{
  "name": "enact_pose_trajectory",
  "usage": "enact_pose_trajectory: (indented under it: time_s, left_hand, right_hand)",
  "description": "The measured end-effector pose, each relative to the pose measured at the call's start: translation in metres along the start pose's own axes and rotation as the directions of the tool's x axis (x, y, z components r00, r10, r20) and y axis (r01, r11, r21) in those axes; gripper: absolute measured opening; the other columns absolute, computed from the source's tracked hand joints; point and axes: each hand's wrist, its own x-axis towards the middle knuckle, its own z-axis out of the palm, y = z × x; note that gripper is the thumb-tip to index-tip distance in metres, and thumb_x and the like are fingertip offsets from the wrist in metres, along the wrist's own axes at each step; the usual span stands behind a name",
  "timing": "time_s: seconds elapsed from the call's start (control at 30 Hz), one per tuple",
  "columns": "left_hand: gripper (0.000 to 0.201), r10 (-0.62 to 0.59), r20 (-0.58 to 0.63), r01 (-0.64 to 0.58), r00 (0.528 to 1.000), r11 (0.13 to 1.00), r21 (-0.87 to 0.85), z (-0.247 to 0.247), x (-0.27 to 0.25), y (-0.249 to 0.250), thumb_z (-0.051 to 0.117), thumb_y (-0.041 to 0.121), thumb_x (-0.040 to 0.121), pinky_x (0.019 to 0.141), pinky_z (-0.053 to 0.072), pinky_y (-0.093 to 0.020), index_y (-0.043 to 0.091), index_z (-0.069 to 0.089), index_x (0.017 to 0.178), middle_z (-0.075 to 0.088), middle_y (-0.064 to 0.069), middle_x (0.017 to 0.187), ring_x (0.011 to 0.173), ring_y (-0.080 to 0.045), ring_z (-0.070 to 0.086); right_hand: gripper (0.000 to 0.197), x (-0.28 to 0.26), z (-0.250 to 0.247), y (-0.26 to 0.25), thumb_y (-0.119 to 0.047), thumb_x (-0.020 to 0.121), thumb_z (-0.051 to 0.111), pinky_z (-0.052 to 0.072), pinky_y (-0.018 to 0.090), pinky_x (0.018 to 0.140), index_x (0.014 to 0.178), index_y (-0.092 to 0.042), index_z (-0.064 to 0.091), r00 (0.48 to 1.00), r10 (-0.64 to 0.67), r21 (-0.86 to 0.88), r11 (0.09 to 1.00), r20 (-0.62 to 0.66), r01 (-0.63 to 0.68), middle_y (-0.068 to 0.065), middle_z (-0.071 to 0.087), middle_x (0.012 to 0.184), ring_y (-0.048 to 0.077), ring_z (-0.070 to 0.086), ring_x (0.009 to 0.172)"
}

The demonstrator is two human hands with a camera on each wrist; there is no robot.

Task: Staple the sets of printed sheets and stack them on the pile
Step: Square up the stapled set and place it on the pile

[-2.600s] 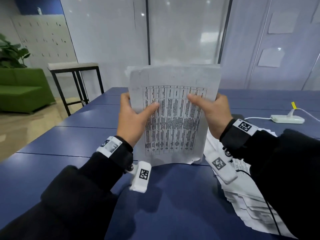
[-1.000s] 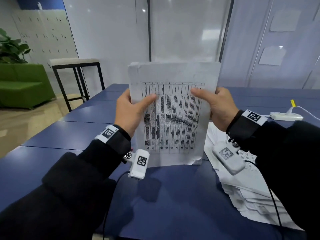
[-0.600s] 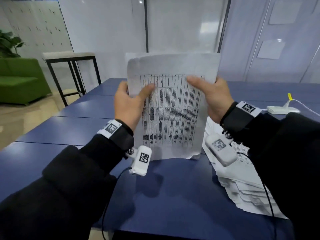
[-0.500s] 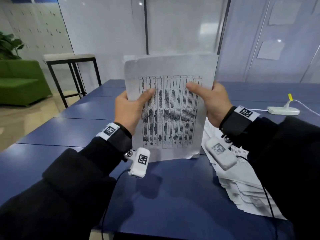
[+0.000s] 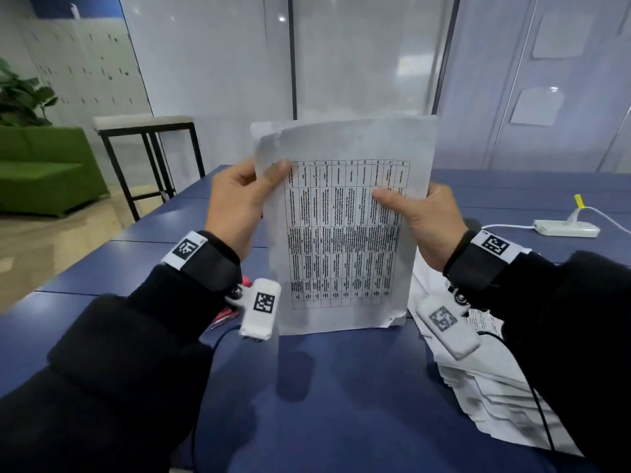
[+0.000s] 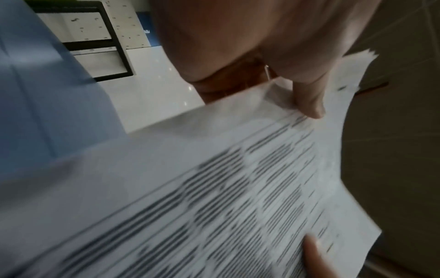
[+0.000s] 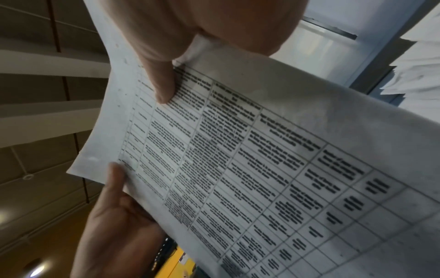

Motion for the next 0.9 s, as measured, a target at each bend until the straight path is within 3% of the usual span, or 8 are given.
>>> enact_pose_trajectory:
  time_s: [0.07, 0.13, 0.27, 0.4, 0.5, 0.63, 0.73, 0.9]
  left_hand:
    - [0.003, 0.039, 0.004, -0.039, 0.999, 0.999, -0.016, -0.006, 0.013, 0.013, 0.079, 0.014, 0.086, 0.069, 0.059, -0.030, 0.011, 0.078, 0.084, 0.077, -0.001, 0.085, 0.076, -0.015, 0.072]
    - [0.021, 0.063, 0.003, -0.063, 0.998, 0.998, -0.004, -0.011, 0.020, 0.019, 0.082, 0.010, 0.084, 0.074, 0.057, -0.036, -0.004, 0.071, 0.094, 0.073, -0.009, 0.088, 0.081, -0.023, 0.069]
    - [0.047, 0.101, -0.059, -0.099, 0.993, 0.995, 0.031, -0.015, 0.018, 0.027, 0.083, 0.003, 0.083, 0.068, 0.062, -0.037, 0.017, 0.062, 0.123, 0.076, -0.004, 0.087, 0.083, -0.025, 0.074]
    - [0.048, 0.211, -0.134, -0.194, 0.968, 0.972, 0.132, -0.013, 0.005, 0.025, 0.089, 0.003, 0.076, 0.070, 0.063, -0.048, 0.022, 0.055, 0.105, 0.073, 0.007, 0.083, 0.071, -0.023, 0.072]
    - [0.035, 0.272, -0.097, -0.254, 0.957, 0.952, 0.169, -0.010, 0.001, 0.026, 0.090, 0.005, 0.076, 0.080, 0.061, -0.059, 0.018, 0.064, 0.096, 0.072, -0.008, 0.098, 0.084, -0.040, 0.074]
    - [0.027, 0.328, -0.091, -0.292, 0.940, 0.915, 0.278, -0.007, 0.001, 0.025, 0.088, 0.012, 0.080, 0.083, 0.063, -0.042, 0.022, 0.075, 0.101, 0.074, -0.002, 0.108, 0.097, -0.015, 0.072]
    - [0.018, 0.492, -0.046, -0.417, 0.869, 0.781, 0.465, -0.008, -0.002, 0.021, 0.085, 0.024, 0.085, 0.090, 0.059, -0.039, 0.022, 0.080, 0.101, 0.067, 0.001, 0.121, 0.108, -0.010, 0.065]
    - [0.038, 0.686, 0.092, -0.559, 0.721, 0.499, 0.662, -0.006, -0.012, 0.023, 0.085, 0.018, 0.087, 0.094, 0.051, -0.036, 0.022, 0.075, 0.124, 0.057, -0.011, 0.129, 0.106, -0.021, 0.056]
  right_hand:
    - [0.030, 0.003, -0.002, -0.001, -0.019, 0.075, 0.085, 0.056, 0.044, 0.103, 0.101, -0.007, 0.077, 1.000, -0.006, -0.002, 1.000, 0.000, 0.006, 0.009, 0.079, 0.106, 0.024, 0.075, 0.106]
    - [0.020, 0.003, -0.004, -0.001, -0.010, 0.082, 0.082, 0.056, 0.043, 0.103, 0.101, -0.007, 0.077, 1.000, -0.004, 0.010, 1.000, 0.007, 0.004, 0.008, 0.079, 0.107, 0.024, 0.075, 0.107]
    - [0.016, 0.001, -0.008, 0.002, -0.005, 0.085, 0.079, 0.057, 0.037, 0.101, 0.100, -0.010, 0.077, 1.000, -0.016, 0.011, 1.000, 0.002, 0.016, 0.005, 0.079, 0.106, 0.021, 0.075, 0.107]
    - [0.019, 0.000, -0.009, 0.003, -0.007, 0.082, 0.080, 0.058, 0.030, 0.094, 0.100, -0.011, 0.076, 1.000, -0.018, 0.035, 0.999, -0.008, 0.019, 0.004, 0.080, 0.106, 0.020, 0.075, 0.106]
    - [0.017, -0.001, -0.008, 0.001, -0.003, 0.084, 0.078, 0.059, 0.026, 0.092, 0.100, -0.011, 0.076, 1.000, -0.024, 0.040, 0.999, 0.000, 0.024, 0.004, 0.080, 0.106, 0.019, 0.075, 0.106]
    - [0.019, -0.002, -0.007, 0.001, -0.005, 0.083, 0.079, 0.059, 0.028, 0.093, 0.101, -0.009, 0.076, 1.000, -0.017, 0.047, 0.999, 0.010, 0.017, 0.006, 0.079, 0.107, 0.021, 0.075, 0.106]
    - [0.019, -0.003, -0.008, 0.001, -0.006, 0.082, 0.079, 0.059, 0.028, 0.091, 0.101, -0.009, 0.076, 1.000, -0.018, 0.043, 0.999, 0.010, 0.017, 0.006, 0.079, 0.106, 0.021, 0.075, 0.105]
    - [0.025, -0.003, -0.009, 0.001, -0.012, 0.078, 0.081, 0.058, 0.036, 0.096, 0.102, -0.007, 0.076, 1.000, -0.004, 0.045, 0.999, 0.002, 0.003, 0.008, 0.079, 0.107, 0.023, 0.075, 0.106]
